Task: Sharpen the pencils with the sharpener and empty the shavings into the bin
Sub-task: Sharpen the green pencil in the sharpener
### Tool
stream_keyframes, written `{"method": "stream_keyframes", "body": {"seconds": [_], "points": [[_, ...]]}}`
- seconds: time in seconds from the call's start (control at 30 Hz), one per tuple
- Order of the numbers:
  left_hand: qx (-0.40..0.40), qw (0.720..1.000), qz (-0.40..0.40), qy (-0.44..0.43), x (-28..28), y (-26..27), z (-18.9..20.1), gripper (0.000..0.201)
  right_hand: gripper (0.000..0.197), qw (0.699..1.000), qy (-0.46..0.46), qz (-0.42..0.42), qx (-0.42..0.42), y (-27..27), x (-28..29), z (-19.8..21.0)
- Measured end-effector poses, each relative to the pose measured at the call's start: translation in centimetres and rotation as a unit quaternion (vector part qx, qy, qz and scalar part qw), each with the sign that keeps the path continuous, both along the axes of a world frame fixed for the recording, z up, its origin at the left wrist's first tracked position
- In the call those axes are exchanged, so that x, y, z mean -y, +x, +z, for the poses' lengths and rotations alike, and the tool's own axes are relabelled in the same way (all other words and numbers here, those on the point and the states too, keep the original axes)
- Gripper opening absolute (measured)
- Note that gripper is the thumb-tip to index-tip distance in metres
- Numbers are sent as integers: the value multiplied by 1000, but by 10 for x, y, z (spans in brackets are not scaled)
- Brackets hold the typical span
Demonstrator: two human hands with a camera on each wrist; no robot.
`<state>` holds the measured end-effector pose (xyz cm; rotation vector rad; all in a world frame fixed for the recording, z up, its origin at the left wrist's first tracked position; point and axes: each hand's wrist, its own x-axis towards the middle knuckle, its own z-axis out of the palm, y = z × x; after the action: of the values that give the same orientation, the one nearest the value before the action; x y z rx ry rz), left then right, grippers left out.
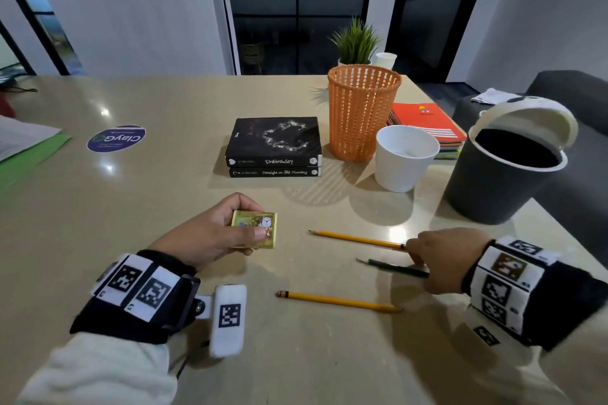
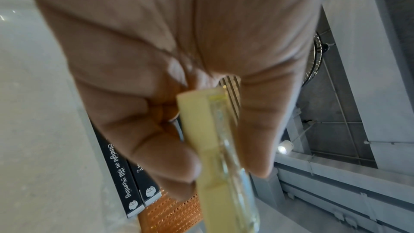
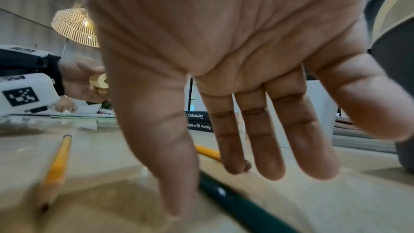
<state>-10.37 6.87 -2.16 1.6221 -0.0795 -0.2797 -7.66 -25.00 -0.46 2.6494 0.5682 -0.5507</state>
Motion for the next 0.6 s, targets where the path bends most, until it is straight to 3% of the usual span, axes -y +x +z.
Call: {"method": "stream_keyframes", "body": {"seconds": [0.17, 0.6], "points": [[5, 1000, 5, 0, 3, -3, 1, 90, 15, 1000, -1, -4, 13, 1, -5, -7], [-2, 1000, 12, -7, 2, -5, 2, 85, 15, 999, 19, -37, 3, 4, -5, -12]]}}
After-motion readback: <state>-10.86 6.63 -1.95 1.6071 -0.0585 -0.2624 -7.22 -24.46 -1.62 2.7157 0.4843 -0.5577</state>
